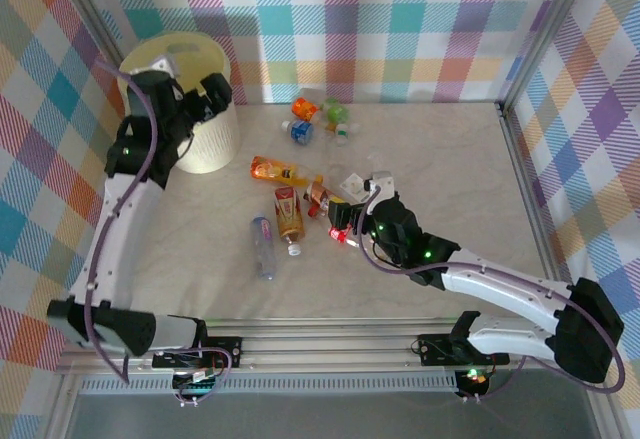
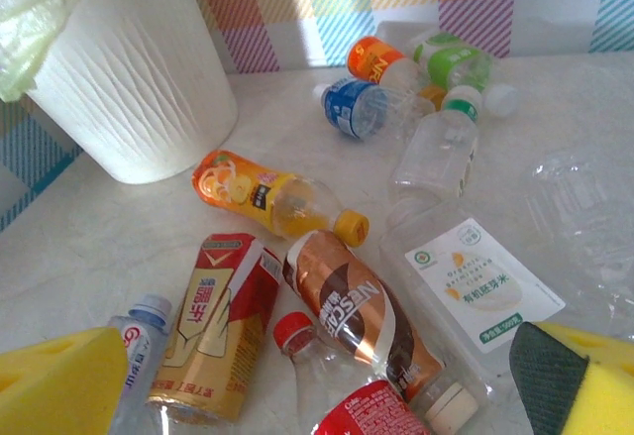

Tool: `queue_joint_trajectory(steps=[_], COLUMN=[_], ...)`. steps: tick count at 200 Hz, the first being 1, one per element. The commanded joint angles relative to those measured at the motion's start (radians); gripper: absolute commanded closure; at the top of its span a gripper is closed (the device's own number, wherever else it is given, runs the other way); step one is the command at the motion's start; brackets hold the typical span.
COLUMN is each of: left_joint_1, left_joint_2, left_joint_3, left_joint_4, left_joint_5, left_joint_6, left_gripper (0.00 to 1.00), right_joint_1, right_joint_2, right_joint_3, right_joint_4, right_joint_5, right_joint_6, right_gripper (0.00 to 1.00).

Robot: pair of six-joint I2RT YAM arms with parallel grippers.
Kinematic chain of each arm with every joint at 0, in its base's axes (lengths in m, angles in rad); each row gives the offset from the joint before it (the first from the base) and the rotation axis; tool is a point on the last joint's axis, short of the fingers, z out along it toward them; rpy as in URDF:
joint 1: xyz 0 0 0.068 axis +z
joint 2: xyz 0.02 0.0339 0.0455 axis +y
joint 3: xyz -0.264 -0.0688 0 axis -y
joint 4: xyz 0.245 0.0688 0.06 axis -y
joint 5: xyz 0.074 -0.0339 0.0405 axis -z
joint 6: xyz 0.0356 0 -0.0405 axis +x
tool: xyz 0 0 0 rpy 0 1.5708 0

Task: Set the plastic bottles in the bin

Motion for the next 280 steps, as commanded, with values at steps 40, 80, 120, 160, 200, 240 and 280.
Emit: queue_joint_trajectory(steps=[40,80,120,160,200,240,280], left_joint_1=[-0.079,-0.087,-0.122,-0.143,-0.161,-0.164,-0.164], left_joint_2=[-0.106,-0.099,-0.071,-0.003,0.125,0.243,0.306], left_joint_3=[-0.273,-0.450,-0.605,-0.690,-0.675,-0.629,-0.630], left_joint_4=[-0.138,-0.177,-0.109,-0.086,-0.067,-0.070,0.007], left_joint_5=[0.092,0.151,0.232,0.188,0.165,0.088,0.108], left_joint_6=[-0.055,-0.088,-0.129,-0.135,-0.089,-0.076,-0.071], left_gripper=[0.00,0.00,0.00,0.00,0.05,0.12,0.17], right_joint_1=[-0.011,-0.011,-0.012,-0.014,-0.015,-0.015,-0.015], right_joint_2=[0.038,0.062,0.081,0.098,0.105,0.103,0.100], right_joint_3=[0.039,0.057,0.071,0.096,0.095,0.103,0.097], right_joint_4=[0.039,0.011,-0.026,-0.074,-0.059,-0.102,-0.106], right_joint_5=[-0.004,-0.025,-0.026,-0.024,-0.041,-0.040,-0.042], right_joint_6=[0.044,0.050,0.055,0.070,0.070,0.092,0.087], right_gripper=[0.00,0.00,0.00,0.00,0.00,0.00,0.00])
